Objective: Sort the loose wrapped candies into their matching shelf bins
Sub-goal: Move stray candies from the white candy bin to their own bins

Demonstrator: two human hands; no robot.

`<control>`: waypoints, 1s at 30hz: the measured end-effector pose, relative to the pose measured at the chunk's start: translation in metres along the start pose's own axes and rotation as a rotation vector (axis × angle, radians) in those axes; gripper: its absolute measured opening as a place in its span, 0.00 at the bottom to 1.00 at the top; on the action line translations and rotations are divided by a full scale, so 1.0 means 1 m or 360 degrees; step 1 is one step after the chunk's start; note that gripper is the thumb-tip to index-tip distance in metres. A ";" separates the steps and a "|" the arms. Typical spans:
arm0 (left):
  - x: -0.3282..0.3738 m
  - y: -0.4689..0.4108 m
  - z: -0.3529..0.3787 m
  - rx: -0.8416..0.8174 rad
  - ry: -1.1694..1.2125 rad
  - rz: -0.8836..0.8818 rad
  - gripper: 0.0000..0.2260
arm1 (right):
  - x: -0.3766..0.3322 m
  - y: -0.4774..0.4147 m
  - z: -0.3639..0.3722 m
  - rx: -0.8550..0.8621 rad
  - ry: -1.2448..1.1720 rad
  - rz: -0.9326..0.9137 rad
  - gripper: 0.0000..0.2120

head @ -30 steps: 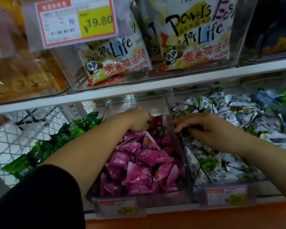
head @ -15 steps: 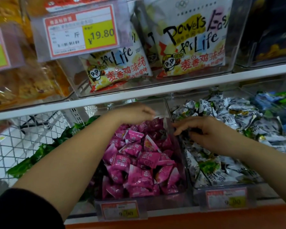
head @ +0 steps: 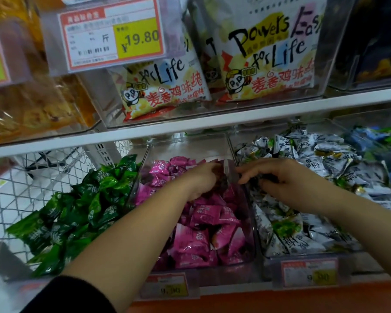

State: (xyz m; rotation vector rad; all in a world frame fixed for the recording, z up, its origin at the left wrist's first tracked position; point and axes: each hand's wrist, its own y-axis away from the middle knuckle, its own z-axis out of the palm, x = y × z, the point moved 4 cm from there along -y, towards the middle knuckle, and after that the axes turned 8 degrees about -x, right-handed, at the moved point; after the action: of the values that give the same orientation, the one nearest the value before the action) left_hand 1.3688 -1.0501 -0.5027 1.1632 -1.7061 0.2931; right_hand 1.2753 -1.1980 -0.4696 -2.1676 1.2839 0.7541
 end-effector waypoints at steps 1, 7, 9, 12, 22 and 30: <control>0.000 0.000 -0.002 0.0027 -0.0280 0.0002 0.19 | 0.000 0.001 0.000 0.0002 -0.0002 -0.0004 0.26; -0.008 -0.006 -0.009 0.0151 -0.0866 0.0156 0.23 | -0.004 0.005 0.000 -0.0025 0.0014 0.0010 0.26; -0.009 -0.010 -0.008 0.0166 -0.0914 0.0187 0.22 | -0.003 0.005 0.000 -0.0042 0.0020 0.0041 0.25; -0.012 -0.021 -0.010 0.0068 -0.0887 0.0169 0.23 | -0.002 0.004 -0.001 -0.0046 0.0016 0.0061 0.25; -0.014 -0.044 -0.016 -0.0077 -0.0632 0.0110 0.27 | -0.005 0.003 0.000 -0.0047 -0.0019 0.0065 0.25; -0.018 -0.040 -0.015 -0.0094 -0.0490 0.0112 0.25 | -0.008 0.002 0.000 -0.0028 -0.0006 0.0044 0.24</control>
State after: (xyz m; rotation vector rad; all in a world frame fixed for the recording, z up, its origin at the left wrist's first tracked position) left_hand 1.4106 -1.0501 -0.5235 1.1506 -2.0131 0.1085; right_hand 1.2701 -1.1943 -0.4649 -2.1654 1.3125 0.7825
